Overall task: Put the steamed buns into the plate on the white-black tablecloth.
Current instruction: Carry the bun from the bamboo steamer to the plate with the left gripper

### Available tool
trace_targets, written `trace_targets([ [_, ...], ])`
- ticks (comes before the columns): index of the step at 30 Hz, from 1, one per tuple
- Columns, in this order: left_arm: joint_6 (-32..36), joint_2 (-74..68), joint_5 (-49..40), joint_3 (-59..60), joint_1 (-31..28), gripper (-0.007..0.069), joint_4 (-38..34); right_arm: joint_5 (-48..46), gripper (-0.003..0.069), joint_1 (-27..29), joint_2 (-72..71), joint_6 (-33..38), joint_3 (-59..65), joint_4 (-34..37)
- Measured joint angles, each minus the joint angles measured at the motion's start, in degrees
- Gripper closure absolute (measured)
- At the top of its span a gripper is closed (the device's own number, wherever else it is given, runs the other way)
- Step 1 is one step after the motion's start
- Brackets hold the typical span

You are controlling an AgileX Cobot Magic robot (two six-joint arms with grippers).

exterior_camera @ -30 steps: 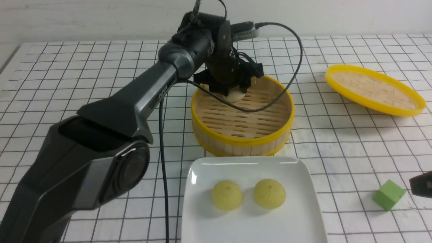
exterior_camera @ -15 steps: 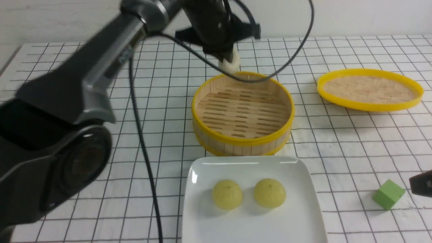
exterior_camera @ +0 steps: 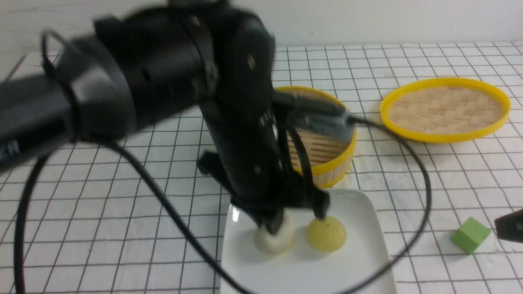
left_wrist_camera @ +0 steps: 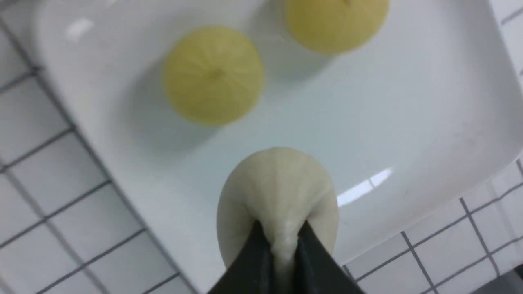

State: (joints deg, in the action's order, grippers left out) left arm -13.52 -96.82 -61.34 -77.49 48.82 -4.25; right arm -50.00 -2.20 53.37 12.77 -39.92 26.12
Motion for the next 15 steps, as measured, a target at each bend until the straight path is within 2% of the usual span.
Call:
trace_targets([
  [3, -1.8, -1.7, 7.6, 5.5, 4.0, 0.0552, 0.3, -0.4, 0.0568, 0.0, 0.0, 0.0, 0.0, 0.0],
  [6, -3.2, -4.0, 11.8, 6.6, 5.1, 0.0494, 0.6, -1.3, 0.0567, 0.0, 0.0, 0.2, 0.0, 0.0],
  [9, -4.1, -5.7, 15.0, 6.6, 5.2, 0.0361, 1.1, -3.8, 0.0573, 0.0, -2.1, 0.7, -0.4, -0.1],
  [10, -4.3, -6.0, 15.2, 6.6, 5.2, 0.0337, 1.2, -4.6, 0.0578, 0.0, -2.9, 0.7, -0.5, -0.1],
  [13, -5.2, -6.2, 15.5, 6.6, 5.2, 0.023, 1.6, -8.0, 0.0627, 0.0, -9.3, 0.5, -1.3, -0.9],
  [14, -5.3, -6.2, 15.5, 6.6, 5.2, 0.0224, 1.6, -8.2, 0.0631, 0.0, -9.9, 0.4, -1.4, -1.1],
  [15, -5.4, -6.0, 15.5, 6.6, 5.2, 0.0181, 1.6, -9.4, 0.0662, 0.0, -15.5, -0.5, -1.6, -3.3],
])
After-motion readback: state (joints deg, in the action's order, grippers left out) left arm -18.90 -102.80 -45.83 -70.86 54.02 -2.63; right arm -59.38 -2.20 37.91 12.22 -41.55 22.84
